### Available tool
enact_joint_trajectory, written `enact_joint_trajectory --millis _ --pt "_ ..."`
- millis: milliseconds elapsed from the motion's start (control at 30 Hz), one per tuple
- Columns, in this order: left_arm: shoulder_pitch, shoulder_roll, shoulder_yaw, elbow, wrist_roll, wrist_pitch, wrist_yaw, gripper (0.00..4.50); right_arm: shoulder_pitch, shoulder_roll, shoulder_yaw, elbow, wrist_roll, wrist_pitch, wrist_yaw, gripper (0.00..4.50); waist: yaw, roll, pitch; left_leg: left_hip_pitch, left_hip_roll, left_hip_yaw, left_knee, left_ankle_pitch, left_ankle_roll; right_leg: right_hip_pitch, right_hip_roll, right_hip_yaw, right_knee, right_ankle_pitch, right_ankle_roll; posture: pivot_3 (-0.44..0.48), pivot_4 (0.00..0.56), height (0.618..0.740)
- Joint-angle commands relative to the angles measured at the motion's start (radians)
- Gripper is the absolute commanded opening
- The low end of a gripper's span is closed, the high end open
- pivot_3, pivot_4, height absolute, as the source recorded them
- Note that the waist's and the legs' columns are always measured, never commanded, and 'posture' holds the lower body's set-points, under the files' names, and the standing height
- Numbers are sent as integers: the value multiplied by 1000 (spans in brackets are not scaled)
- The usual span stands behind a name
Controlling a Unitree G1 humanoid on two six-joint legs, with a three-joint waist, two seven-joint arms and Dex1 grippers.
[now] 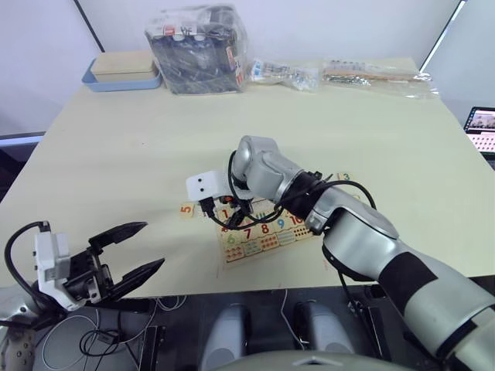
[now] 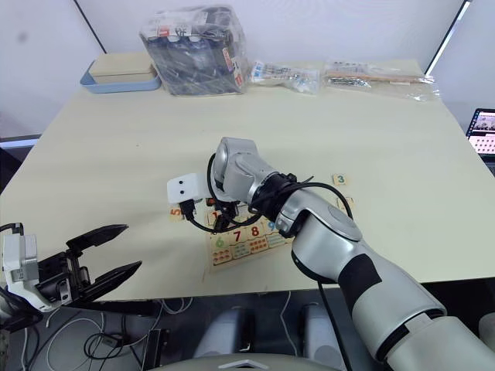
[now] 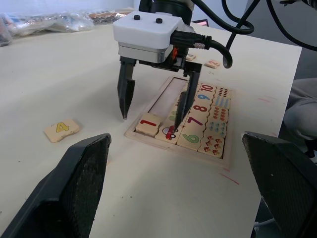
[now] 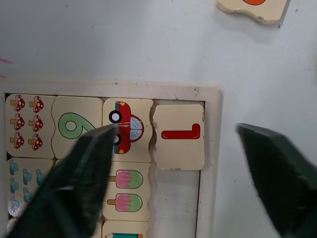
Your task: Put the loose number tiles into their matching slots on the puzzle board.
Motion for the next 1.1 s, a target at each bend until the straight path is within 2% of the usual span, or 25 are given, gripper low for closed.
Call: enact_joint_trajectory --millis 33,300,467,567,633,700,733,767,833,1100 --pt "3 9 23 0 0 -14 -9 4500 -4 2 -55 -35 17 0 -17 4466 0 0 0 0 0 0 0 0 0 0 0 0 0 0 0 0 150 740" --pt "12 3 29 -3 2 -19 -7 4500 106 -127 -201 -265 162 -16 55 4466 3 -1 0 0 0 0 0 0 0 0 0 0 0 0 0 0 150 740" --pt "14 3 32 5 1 -24 -8 4500 171 -169 -265 -285 204 -34 0 4466 1 -1 0 0 0 0 0 0 0 2 0 0 0 0 0 0 150 740" --pt "11 3 31 13 1 -26 -9 4500 189 -158 -291 -251 217 -39 -52 3627 -1 -1 0 0 0 0 0 0 0 2 0 0 0 0 0 0 150 740" --pt "8 5 29 17 1 -26 -9 4500 194 -145 -303 -231 227 -31 -79 2604 -1 -1 0 1 1 0 0 0 0 1 1 0 0 0 0 0 150 740" --pt "4 7 27 21 0 -25 -10 4500 196 -135 -308 -205 227 -36 -100 1979 -1 -1 0 1 1 0 0 0 0 2 1 0 0 0 0 0 150 740" --pt "2 9 27 23 0 -25 -11 4500 195 -131 -308 -192 227 -39 -110 1362 -1 -1 0 1 1 1 0 0 0 2 1 0 0 0 0 0 150 740" --pt "-1 11 26 27 0 -26 -12 4500 194 -128 -309 -181 228 -40 -118 1027 -1 -1 0 1 1 1 0 0 0 2 1 0 0 0 0 0 150 740" --pt "-4 13 26 29 0 -26 -13 4500 193 -124 -309 -165 230 -43 -127 40 2 -1 0 1 1 1 0 0 0 2 1 0 0 0 0 0 150 740" --pt "-9 14 25 29 2 -26 -13 4500 199 -116 -287 -110 208 -80 -166 13 0 -1 0 1 1 0 0 0 0 2 1 0 0 0 0 0 150 740"
